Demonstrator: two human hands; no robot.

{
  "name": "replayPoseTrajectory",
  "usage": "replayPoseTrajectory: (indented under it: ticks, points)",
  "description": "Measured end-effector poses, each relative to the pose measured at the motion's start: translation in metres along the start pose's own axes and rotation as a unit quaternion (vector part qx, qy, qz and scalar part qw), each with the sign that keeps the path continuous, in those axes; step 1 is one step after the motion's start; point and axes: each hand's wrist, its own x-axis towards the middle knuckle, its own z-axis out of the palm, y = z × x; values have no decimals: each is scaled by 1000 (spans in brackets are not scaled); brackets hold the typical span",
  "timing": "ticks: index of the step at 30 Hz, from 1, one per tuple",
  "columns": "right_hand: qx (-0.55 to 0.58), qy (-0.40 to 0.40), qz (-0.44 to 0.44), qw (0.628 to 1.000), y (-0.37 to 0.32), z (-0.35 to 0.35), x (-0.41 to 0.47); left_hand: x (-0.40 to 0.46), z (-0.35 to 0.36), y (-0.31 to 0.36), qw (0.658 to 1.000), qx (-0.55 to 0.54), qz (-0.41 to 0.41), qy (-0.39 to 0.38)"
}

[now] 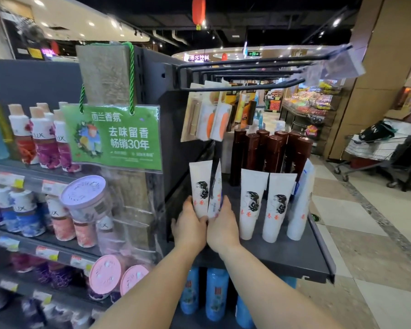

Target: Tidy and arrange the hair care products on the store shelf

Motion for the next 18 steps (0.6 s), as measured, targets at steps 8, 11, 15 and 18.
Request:
replayPoseTrajectory:
  ticks: [8, 11, 15, 18]
  points:
    - [-54, 10, -36, 998, 1, -9, -10, -13, -4, -7, 999, -10, 39, 17]
    - [-43, 1, -37, 998, 2, -10, -11, -16, -6, -10, 999, 11, 42, 7]
    - [-70, 10, -39, 997, 4, -9, -12, -22, -9, -10, 999, 5, 48, 3]
    - [-115, 10, -45, 992, 4, -10, -13, -20, -8, -16, 999, -11, 48, 3]
